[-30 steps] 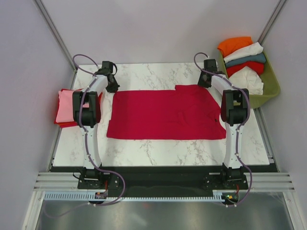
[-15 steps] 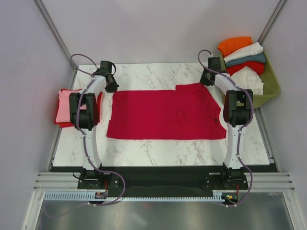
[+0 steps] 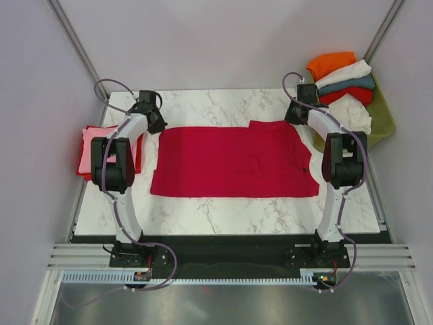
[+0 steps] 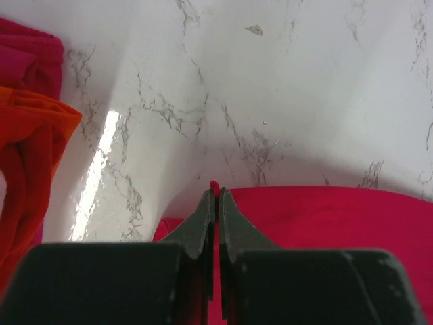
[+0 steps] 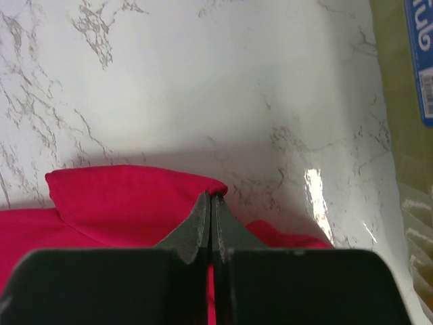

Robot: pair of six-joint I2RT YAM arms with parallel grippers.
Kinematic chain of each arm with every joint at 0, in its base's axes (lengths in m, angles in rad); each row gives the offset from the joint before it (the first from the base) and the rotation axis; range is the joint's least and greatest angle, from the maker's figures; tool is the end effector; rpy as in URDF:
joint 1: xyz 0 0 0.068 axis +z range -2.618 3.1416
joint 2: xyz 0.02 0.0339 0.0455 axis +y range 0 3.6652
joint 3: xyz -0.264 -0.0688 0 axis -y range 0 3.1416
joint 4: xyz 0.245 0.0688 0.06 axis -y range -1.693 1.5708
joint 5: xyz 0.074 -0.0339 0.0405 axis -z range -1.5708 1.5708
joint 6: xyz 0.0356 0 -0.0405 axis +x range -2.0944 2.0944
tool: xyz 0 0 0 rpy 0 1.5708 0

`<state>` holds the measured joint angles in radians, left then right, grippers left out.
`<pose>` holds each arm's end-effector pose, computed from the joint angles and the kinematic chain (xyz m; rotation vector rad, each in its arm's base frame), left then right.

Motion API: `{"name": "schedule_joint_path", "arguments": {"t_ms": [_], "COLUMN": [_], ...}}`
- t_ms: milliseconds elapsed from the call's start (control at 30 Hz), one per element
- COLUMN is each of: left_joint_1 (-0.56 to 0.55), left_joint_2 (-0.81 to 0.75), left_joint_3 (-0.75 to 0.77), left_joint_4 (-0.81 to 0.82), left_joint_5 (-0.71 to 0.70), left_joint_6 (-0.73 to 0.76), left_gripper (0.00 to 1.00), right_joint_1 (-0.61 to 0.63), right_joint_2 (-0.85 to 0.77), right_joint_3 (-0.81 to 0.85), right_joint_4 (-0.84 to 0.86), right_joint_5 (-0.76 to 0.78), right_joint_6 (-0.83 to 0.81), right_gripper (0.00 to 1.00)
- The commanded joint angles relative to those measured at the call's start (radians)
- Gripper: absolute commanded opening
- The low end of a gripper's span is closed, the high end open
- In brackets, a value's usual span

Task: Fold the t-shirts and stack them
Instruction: Fold the tshirt

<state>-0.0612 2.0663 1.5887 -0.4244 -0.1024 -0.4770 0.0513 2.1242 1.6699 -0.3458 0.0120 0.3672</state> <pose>0.4579 -0.0244 0.2006 -0.5526 2.4066 -0.1061 0.4810 0.0243 0.2059 0.3799 2.3483 0.1865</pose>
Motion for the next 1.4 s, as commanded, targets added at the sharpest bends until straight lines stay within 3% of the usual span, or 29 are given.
{"name": "schedule_joint_path", "arguments": {"t_ms": [0,667,1367], "left_joint_1": [-0.003,-0.002,-0.005], "left_joint_2": [-0.122,-0.325,-0.492], "left_joint_3": [-0.062,-0.363,-0.556], "left_joint_4": [0.090,0.260,0.342], "left_joint_5": [-0.020,-0.125,-0.128], "left_joint_6": [-0.012,-0.035,-0.038], "left_gripper": [0.02,0.02,0.02], "right_joint_1": [-0.004,-0.005,-0.005], "right_joint_2": [-0.104,-0.395,-0.629], "right_joint_3": [-0.042,-0.419,-0.706], "right_joint_4": [0.042,0.151,0.258], "right_joint_5": [-0.007,0.078,0.115], "right_joint_6": [0.013,0.061,0.122], "right_gripper": [0.00,0.00,0.00]}}
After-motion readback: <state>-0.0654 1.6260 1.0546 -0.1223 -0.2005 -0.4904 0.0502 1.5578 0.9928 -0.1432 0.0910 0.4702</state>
